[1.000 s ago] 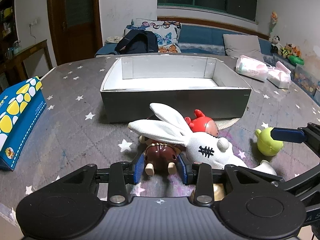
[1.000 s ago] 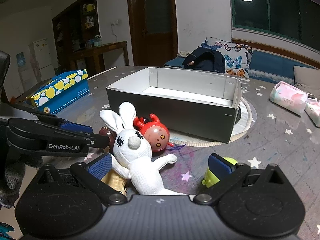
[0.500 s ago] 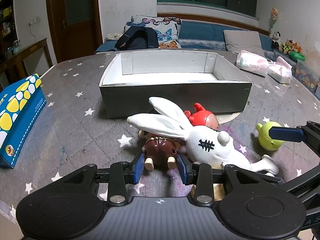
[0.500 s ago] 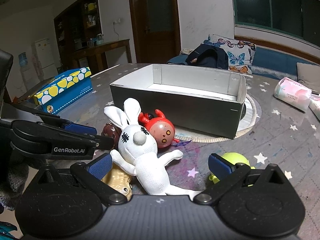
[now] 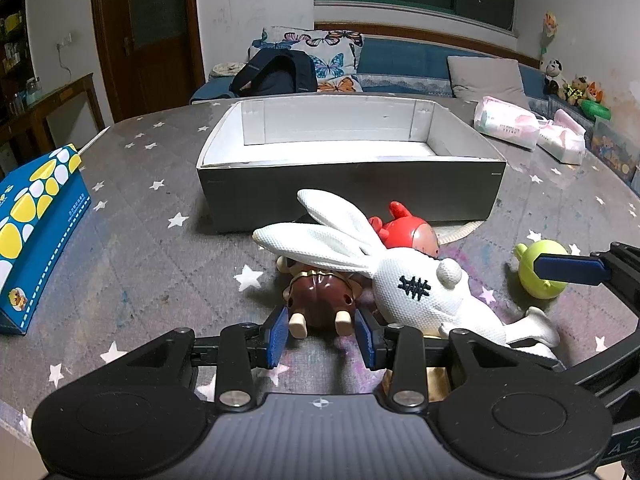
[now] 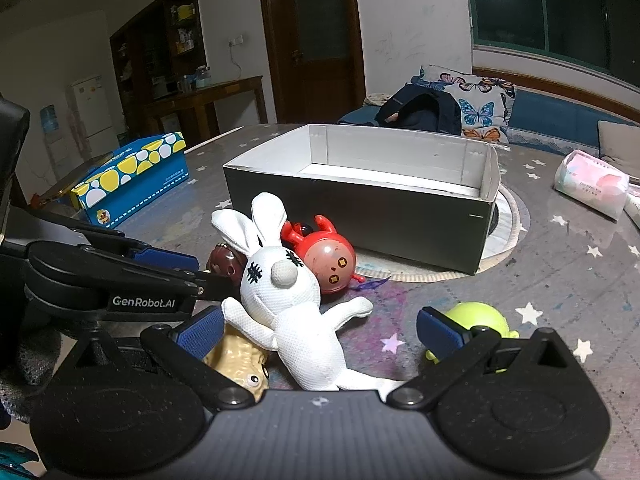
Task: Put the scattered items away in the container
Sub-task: 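Lower the left gripper onto the white plush bunny and close on it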
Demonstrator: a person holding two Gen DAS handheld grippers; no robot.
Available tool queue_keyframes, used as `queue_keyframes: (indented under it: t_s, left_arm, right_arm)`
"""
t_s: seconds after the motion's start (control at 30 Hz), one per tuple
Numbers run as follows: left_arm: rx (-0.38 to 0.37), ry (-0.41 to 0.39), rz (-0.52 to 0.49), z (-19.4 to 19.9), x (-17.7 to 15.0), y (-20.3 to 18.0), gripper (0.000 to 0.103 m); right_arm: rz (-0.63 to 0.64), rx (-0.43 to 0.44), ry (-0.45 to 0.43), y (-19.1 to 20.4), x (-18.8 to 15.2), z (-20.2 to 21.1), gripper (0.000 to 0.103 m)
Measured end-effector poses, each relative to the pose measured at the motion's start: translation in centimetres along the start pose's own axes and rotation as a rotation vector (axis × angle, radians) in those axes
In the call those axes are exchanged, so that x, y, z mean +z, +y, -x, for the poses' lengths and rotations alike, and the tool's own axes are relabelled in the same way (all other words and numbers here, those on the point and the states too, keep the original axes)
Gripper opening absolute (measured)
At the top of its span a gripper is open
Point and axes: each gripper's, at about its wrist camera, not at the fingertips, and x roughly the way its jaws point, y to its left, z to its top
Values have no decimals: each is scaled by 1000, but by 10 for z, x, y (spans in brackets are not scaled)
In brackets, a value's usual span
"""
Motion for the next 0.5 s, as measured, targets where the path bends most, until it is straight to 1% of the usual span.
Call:
queue_keyframes:
  t_s: [0.5]
  left_arm:
    - [-15,12,9,-5,3,4,40]
  right_arm:
    - [5,32,19,0,2,-9,103]
